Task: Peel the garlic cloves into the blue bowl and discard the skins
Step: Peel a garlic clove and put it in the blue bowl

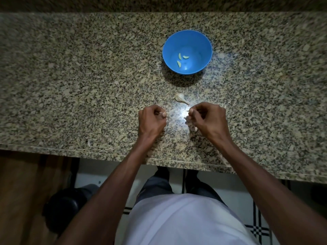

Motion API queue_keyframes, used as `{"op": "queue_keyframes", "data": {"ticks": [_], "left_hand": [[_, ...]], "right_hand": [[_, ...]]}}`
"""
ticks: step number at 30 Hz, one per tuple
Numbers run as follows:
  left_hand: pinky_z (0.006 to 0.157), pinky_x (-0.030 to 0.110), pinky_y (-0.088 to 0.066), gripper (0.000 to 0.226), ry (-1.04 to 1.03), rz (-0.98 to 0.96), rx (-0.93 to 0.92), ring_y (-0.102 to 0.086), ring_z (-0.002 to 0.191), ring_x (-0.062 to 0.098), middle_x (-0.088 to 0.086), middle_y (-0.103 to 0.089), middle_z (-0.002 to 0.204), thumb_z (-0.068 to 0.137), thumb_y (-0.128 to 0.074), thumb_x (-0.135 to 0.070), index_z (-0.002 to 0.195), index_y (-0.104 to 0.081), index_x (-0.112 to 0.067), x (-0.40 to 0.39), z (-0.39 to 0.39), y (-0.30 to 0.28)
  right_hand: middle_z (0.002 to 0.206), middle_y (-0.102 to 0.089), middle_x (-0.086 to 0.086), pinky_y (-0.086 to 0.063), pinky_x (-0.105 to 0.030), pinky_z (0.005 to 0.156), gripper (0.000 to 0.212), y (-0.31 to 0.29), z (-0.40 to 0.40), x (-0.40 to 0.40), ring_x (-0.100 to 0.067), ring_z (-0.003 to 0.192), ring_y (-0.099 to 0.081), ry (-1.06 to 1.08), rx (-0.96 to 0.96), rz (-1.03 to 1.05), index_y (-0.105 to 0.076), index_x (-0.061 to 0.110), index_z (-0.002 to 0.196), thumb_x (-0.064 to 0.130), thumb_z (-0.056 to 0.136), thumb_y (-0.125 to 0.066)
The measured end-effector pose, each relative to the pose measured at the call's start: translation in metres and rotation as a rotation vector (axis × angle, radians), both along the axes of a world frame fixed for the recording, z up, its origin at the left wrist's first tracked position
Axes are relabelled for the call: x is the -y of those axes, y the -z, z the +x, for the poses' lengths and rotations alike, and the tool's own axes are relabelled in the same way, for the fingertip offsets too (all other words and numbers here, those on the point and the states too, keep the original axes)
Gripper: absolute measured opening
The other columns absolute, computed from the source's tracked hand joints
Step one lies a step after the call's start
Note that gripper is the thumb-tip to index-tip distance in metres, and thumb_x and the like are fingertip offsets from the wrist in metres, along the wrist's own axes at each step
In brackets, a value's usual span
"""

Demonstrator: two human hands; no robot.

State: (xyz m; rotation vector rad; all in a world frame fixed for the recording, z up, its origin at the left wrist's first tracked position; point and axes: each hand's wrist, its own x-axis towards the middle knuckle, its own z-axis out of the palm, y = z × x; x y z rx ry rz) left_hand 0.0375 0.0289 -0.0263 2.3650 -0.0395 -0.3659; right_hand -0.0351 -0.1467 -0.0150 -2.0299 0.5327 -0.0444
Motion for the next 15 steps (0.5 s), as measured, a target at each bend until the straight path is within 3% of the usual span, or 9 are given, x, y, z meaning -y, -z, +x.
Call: {"op": "queue_keyframes", "data": {"ticks": [3,7,11,15], "left_hand": [[0.081,0.032,-0.062,0.007,0.03,-0.077,-0.048,-0.07,0.082,0.009,-0.002,-0.072,0.091,0.094,-0.073,-0.011,0.1,-0.071,-0.012,-0.007,0.001,0.002],[0.076,0.035,-0.064,0.012,-0.069,-0.369,-0.205,-0.076,0.086,0.016,0.004,-0.077,0.092,0.093,-0.076,-0.018,0.098,-0.07,-0.009,-0.001,-0.008,0.0],[0.072,0.023,-0.06,0.021,-0.156,-0.532,-0.29,-0.077,0.086,0.014,0.005,-0.078,0.094,0.091,-0.078,-0.008,0.098,-0.066,0.008,0.0,-0.015,-0.001],[0.076,0.027,-0.06,0.022,-0.187,-0.612,-0.315,-0.078,0.091,0.021,0.014,-0.077,0.098,0.088,-0.079,-0.004,0.102,-0.067,0.009,-0.001,-0.017,0.001]], "right_hand": [[0.086,-0.079,-0.005,-0.066,-0.037,0.075,0.009,0.004,0.002,0.012,-0.015,0.077,-0.078,0.011,-0.077,0.206,-0.076,0.006,0.104,0.013,0.099,-0.071],[0.089,-0.079,-0.014,-0.064,-0.053,0.085,0.009,0.009,0.005,0.017,-0.03,0.085,-0.078,0.078,-0.112,0.443,-0.076,0.004,0.104,0.004,0.097,-0.072],[0.087,-0.08,-0.006,-0.065,-0.048,0.085,0.01,0.016,0.003,0.024,-0.02,0.084,-0.079,0.088,-0.141,0.308,-0.079,0.012,0.101,0.006,0.093,-0.076],[0.089,-0.079,0.004,-0.065,-0.035,0.082,0.009,0.017,0.002,0.029,-0.007,0.08,-0.076,0.018,-0.095,0.039,-0.081,0.017,0.098,0.014,0.09,-0.079]]}}
